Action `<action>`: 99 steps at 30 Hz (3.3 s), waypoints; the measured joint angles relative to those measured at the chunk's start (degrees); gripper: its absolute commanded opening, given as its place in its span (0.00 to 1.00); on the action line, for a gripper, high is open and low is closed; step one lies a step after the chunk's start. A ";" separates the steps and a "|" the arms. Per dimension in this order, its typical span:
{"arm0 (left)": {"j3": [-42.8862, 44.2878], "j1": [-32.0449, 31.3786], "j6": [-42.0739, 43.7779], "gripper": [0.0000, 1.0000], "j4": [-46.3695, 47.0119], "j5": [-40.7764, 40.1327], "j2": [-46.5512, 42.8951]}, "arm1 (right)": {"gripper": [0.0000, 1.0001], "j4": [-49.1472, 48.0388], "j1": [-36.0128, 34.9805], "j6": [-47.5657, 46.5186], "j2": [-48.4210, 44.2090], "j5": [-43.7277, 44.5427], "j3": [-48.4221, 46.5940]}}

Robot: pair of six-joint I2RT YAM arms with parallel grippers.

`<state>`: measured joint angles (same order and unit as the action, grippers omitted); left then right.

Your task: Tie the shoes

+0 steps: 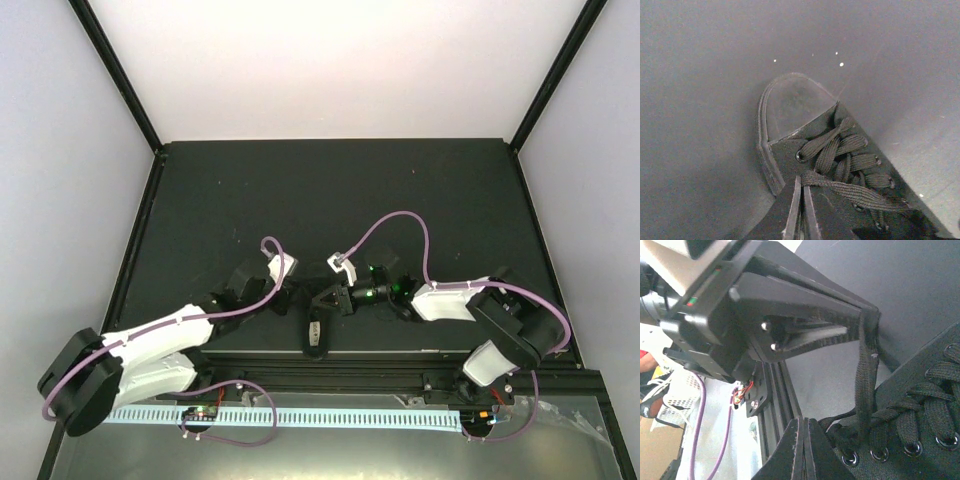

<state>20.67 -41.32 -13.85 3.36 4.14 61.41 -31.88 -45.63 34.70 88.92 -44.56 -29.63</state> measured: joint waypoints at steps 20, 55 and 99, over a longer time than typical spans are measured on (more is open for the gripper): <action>5.49 0.02 -9.09 0.02 -21.14 20.31 -9.31 | 0.02 1.88 0.00 0.11 0.17 1.55 -1.40; -9.64 -2.86 -17.99 0.67 -12.68 26.97 -21.99 | 0.02 2.25 0.00 0.42 1.66 2.32 -2.29; -3.58 -9.40 -14.99 0.02 -14.49 24.11 -21.18 | 0.02 2.27 0.00 0.59 2.03 2.43 -2.29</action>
<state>17.08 -50.72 -28.84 -11.14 28.25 40.23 -29.61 -45.63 35.29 90.96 -42.13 -31.92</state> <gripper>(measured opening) 0.021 0.028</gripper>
